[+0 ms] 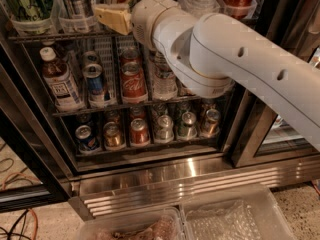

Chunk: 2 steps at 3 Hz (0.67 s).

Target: Pick 7up can from top shelf of fridge

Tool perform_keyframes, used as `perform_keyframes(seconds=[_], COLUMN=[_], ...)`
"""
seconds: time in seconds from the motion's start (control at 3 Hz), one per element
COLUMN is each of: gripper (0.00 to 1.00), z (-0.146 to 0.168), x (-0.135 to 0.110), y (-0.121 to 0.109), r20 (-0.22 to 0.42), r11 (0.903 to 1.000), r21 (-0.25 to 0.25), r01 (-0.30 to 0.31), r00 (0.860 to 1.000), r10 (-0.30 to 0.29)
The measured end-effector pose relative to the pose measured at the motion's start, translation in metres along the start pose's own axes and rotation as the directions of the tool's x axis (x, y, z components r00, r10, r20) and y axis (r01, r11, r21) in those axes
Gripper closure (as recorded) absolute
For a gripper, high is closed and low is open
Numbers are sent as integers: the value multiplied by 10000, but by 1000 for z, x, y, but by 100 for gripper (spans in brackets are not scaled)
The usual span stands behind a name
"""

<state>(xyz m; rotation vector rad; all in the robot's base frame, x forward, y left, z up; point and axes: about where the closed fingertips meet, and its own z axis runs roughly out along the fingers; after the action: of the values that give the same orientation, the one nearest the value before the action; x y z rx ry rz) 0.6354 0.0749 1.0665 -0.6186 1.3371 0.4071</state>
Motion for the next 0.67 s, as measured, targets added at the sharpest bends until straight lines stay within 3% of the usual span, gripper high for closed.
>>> perform_keyframes(seconds=[0.67], gripper=[31], z=[8], x=[5], y=[4], r20=[-36], r11=[9997], r21=[-157], r01=[-188], r00=[9998], r10=[187])
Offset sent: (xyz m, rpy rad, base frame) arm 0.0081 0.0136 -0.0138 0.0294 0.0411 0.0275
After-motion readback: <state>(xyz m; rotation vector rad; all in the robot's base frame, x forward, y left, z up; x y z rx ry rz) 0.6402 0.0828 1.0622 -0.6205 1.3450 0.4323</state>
